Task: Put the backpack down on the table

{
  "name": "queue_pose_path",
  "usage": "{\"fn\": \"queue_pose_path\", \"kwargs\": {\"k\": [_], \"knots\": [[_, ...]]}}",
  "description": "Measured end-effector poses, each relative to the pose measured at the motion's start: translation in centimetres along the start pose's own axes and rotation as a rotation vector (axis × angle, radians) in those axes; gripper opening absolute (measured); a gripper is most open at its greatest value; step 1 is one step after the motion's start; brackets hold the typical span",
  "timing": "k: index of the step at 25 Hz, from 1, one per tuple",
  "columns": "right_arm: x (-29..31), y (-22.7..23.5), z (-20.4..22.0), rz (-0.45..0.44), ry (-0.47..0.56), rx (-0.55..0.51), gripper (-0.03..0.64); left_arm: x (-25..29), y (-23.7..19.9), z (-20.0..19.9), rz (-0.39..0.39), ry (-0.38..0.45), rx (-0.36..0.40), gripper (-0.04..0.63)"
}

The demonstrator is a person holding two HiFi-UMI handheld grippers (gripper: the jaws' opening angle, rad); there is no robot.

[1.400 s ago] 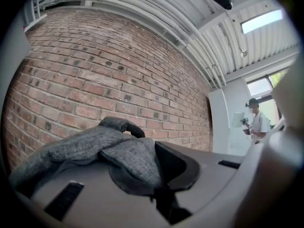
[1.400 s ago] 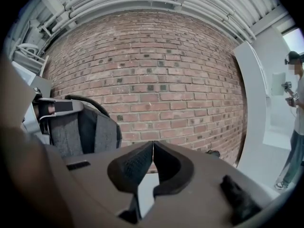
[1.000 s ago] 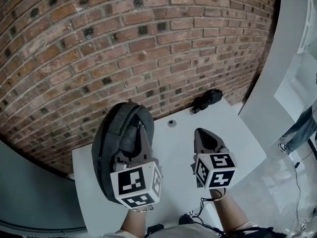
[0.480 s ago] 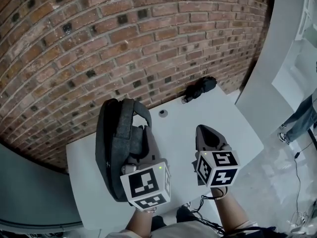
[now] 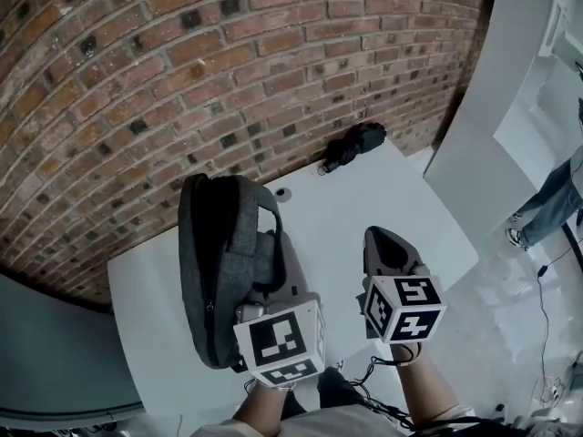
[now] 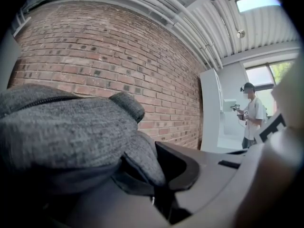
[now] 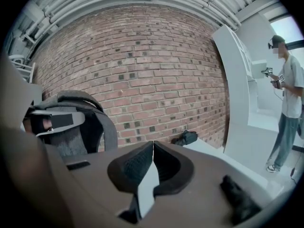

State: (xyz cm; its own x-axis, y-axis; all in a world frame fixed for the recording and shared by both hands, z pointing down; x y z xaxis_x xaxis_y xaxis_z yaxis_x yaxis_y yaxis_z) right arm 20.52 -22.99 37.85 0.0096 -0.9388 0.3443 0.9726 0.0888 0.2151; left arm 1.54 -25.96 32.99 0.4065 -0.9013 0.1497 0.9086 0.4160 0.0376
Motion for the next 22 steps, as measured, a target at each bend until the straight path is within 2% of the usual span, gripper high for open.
{"fn": "queue_pose_path", "kwargs": {"k": [14, 22], "knots": [[-0.7, 6.0, 1.0, 0.031, -0.021, 0.005, 0.031, 2.5, 6.6, 2.7, 0.023, -0.063, -0.030, 0.037], [-0.5, 7.8, 2.5, 0.033, -0.052, 0.019, 0.031, 2.0, 8.0, 3.9, 0.042, -0.075, -0.065, 0.035]]}}
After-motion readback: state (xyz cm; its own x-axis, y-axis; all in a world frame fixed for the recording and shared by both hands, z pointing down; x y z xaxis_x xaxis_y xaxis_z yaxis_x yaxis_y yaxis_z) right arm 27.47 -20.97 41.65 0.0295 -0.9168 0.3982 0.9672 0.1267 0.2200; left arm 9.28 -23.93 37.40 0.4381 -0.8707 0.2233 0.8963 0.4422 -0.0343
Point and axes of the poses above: the fingertips, and each gripper's own axes: x forward along the fingers, y to its right, z out of its underside, the point moved 9 cm from there along -x, backward along the fingers, and after that the axes turned 5 degrees about x, right-handed, at the moved point
